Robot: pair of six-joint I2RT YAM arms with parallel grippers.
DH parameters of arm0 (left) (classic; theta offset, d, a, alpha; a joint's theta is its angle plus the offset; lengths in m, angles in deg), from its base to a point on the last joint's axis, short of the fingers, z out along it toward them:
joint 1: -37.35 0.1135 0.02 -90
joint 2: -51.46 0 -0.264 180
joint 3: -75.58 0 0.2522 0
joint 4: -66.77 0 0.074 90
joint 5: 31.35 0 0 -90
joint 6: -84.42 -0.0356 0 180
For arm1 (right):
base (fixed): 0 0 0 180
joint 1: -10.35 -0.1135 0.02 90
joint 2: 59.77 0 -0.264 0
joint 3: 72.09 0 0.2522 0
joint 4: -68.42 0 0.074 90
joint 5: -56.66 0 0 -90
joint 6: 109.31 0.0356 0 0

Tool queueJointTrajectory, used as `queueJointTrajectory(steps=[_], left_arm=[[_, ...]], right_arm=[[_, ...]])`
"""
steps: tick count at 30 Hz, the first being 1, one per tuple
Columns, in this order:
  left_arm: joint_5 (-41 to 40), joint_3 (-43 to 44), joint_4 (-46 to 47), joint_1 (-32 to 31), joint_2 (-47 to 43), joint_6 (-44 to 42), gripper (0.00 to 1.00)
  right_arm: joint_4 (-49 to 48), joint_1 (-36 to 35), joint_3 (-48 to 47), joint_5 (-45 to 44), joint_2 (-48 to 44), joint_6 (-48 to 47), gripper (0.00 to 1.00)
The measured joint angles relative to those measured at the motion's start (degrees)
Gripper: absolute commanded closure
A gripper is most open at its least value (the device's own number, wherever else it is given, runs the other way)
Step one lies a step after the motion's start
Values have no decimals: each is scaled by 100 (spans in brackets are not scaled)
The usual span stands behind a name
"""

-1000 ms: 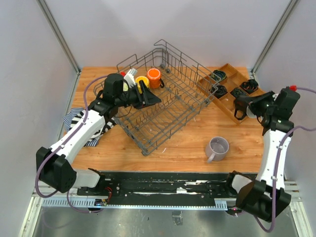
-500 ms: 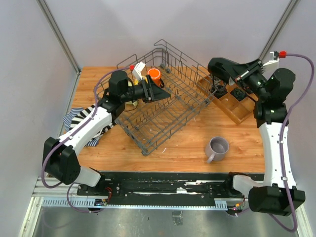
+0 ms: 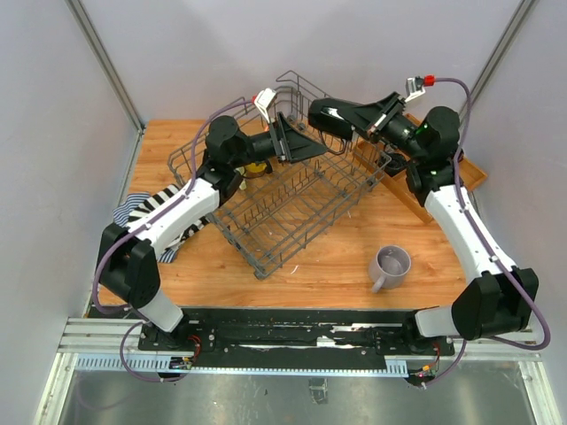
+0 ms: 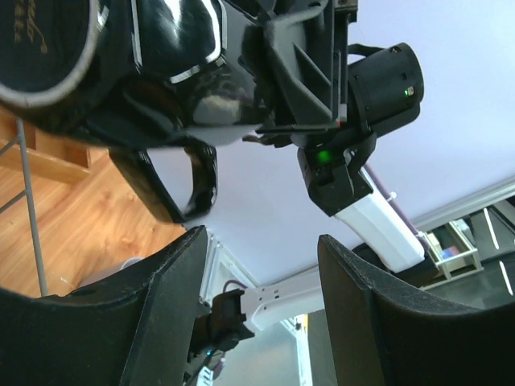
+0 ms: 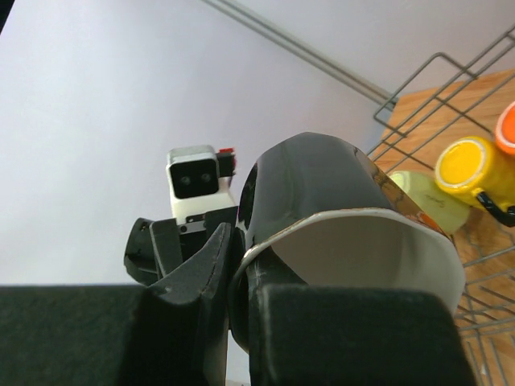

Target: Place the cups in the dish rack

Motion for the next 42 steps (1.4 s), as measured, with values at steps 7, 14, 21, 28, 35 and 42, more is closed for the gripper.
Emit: queueJointTrajectory(steps=[7,14,21,28,35,42], left_arm=[[-11,208,223,-4,212,254,37],[-114,448,-142,-4,256,61,37],[-317,450,-1012,0,125,-426,37],[-411,267,-780,2,116,-138,36],[-380,-160,553,2,162,874,36],[-348,-160,981,-52,166,1139,36]], right_arm=[[-424,-269,0,-94,111,72,99],[-531,-269,-13,-208,111,-42,99],[-173,-269,-201,-289,17,-446,99],[-133,-280,-201,-289,-205,-501,99],[-170,-308,-199,-302,-212,-472,99],[-256,-603,-199,-398,-212,-442,99]])
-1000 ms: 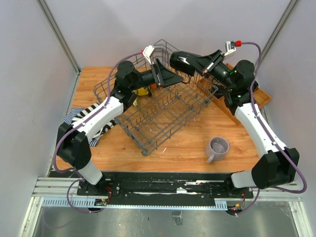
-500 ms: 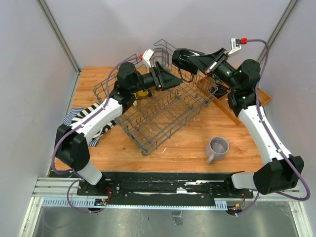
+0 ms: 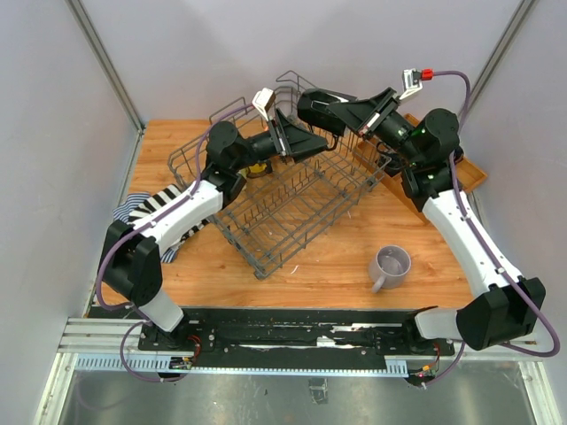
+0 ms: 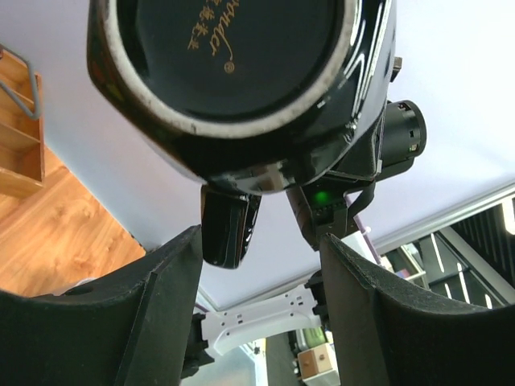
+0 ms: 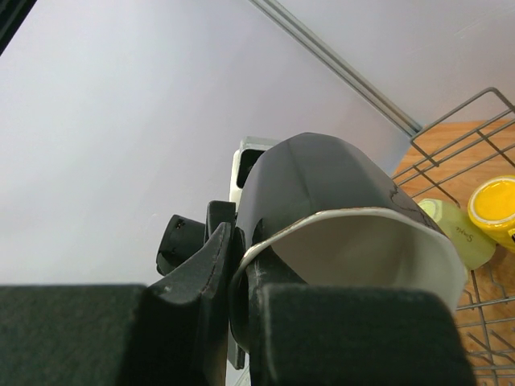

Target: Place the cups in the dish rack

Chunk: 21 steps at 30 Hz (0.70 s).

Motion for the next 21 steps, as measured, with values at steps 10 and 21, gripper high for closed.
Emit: queueJointTrajectory(steps=[10,21], left_arm=[[0,50,125,-37,13,151,36],[70,122,240,-37,109,240,42]], right_arm=[[-144,-258,52,-55,2,11,99],[-323,-402,221,-168,7,31,99]])
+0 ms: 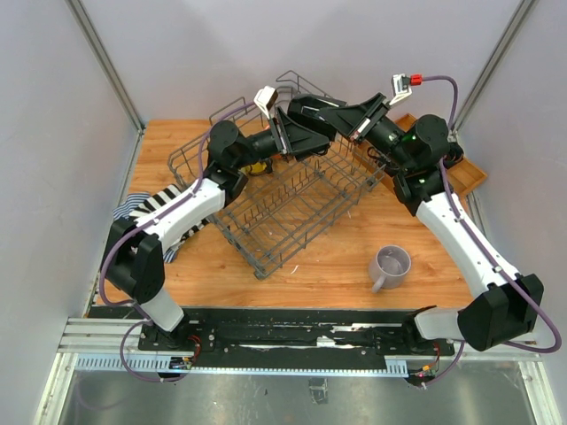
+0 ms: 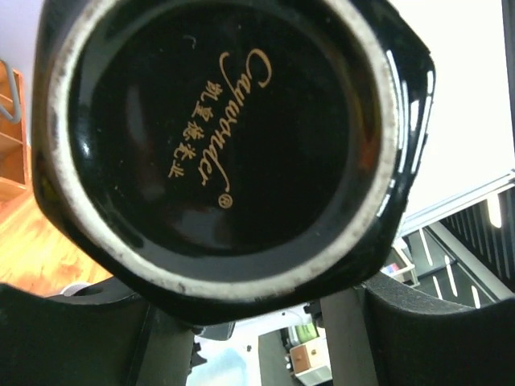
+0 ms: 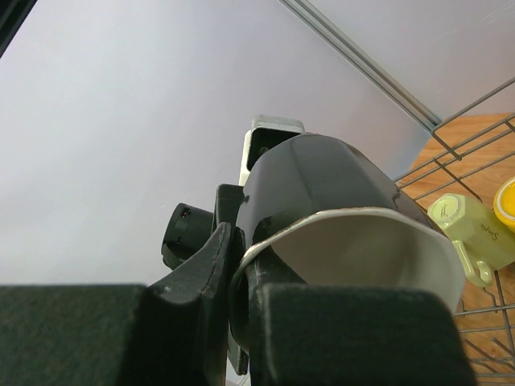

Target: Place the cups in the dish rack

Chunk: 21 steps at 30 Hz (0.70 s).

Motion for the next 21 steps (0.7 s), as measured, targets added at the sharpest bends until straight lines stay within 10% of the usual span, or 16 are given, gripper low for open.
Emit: queueJointTrajectory(steps=[5,15,21], left_arm=[[59,0,83,0,63,61,50],[31,-2,267,7,133,-52,97],[2,-72,385,7,131,-118,100]], right_arm=[[-42,-61,22,-9,35,2,99],[-240,-63,81,-195,35,254,99],[-234,-63,83,-208,31,262,89]])
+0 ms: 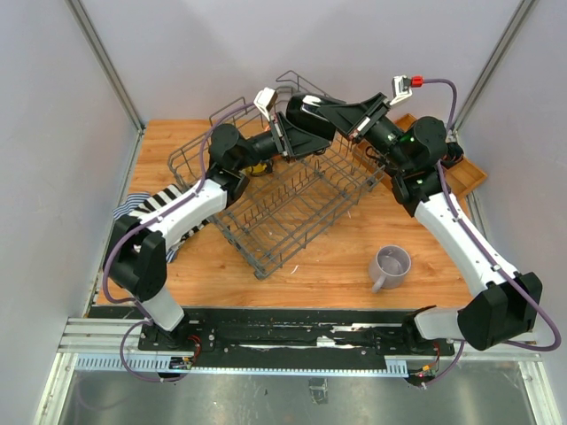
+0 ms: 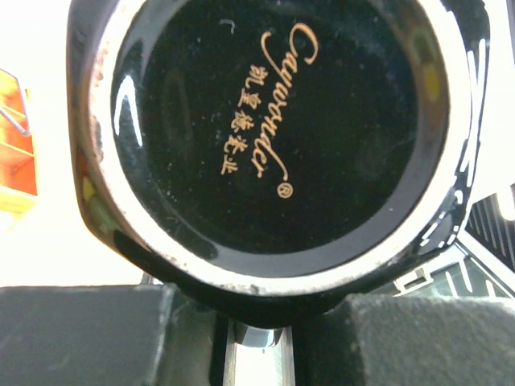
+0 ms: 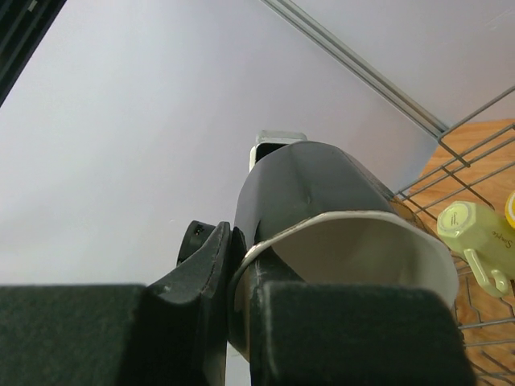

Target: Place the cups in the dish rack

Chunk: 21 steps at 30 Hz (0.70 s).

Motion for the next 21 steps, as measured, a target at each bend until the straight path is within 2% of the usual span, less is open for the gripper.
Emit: queueJointTrajectory(steps=[1,3,6,15,21], left_arm=[[-17,-31,9,0,-2,-11,100],[-87,-111,-66,-2,-50,-90,99],[-343,-267,-719,-4,-306,-435,99],[-1541,-678,-2616,57,-1224,-1615,100],[-2924,-684,-4103,74,-1676,-2155,100]], right_arm=[[24,0,9,0,0,-22,84],[98,0,35,-2,0,-114,63],[267,4,101,-13,-22,-487,50],[555,461,490,2,-299,-885,41],[1150,907,723,68,-570,-1217,39]])
